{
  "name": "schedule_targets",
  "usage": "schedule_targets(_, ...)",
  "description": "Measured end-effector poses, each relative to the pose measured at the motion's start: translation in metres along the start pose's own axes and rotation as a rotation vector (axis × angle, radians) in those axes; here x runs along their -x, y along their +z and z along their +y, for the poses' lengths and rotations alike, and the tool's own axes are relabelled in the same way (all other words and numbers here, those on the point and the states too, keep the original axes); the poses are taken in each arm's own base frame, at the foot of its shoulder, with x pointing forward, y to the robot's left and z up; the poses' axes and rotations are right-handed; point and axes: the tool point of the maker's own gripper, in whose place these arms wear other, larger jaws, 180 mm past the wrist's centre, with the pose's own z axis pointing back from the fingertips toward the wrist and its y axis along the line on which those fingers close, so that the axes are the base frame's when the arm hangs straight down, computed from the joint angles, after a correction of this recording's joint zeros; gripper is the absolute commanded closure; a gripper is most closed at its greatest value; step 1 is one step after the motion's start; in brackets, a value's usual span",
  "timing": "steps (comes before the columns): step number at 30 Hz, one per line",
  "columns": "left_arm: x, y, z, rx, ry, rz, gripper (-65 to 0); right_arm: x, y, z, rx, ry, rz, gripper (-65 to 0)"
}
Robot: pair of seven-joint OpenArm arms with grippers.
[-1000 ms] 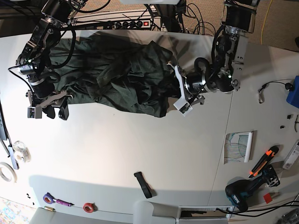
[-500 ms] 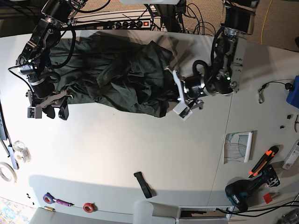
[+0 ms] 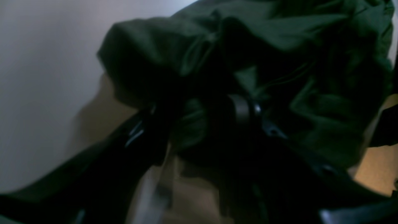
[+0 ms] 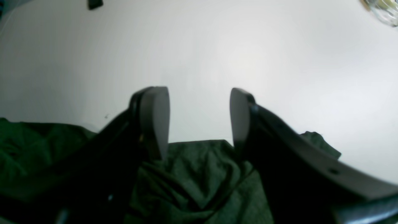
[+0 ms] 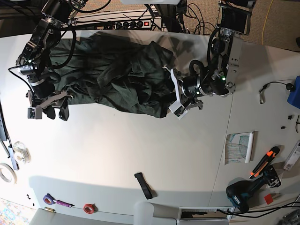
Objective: Layout the t-shirt on the table in an organized manner, then fold the t-shirt properly
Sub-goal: 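Press and adjust the folded layer with the left gripper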
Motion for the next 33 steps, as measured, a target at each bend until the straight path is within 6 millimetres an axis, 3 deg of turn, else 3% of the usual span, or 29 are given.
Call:
schedule_targets(2, 0.0, 0.0, 0.0, -0.001, 0.001, 0.001, -27.8, 0.0, 0.0, 0.0, 0.0, 0.0, 0.0, -30.7)
schedule_targets(6, -0.004, 0.0, -0.001, 0.003, 0.043, -0.021, -17.8, 0.0, 0.0, 0.0, 0.0, 0.0, 0.001, -30.7)
schedule_targets(10, -0.006, 0.0, -0.001, 0.005, 0.071, -0.034, -16.3, 0.0, 0.0, 0.0, 0.0, 0.0, 0.0, -30.7)
schedule_targets(16, -0.009, -0.003, -0.006, 0.02, 0.069, -0.044, -8.7, 0.0, 0.0, 0.0, 0.0, 0.0, 0.001, -30.7)
schedule_targets(19, -0.011, -0.006, -0.013, 0.037, 0.058, -0.047, 0.0, 0.0, 0.0, 0.0, 0.0, 0.0, 0.0, -30.7)
schedule_targets(27, -0.032, -0.025, -0.036, 0.05, 0.005, -0.097, 0.0, 0.0, 0.0, 0.0, 0.0, 0.0, 0.0, -30.7)
schedule_targets(33, -0.058, -0.043, -0.047, -0.008, -0.163, -0.091, 0.0, 0.001, 0.0, 0.001, -0.002, -0.004, -0.001, -30.7)
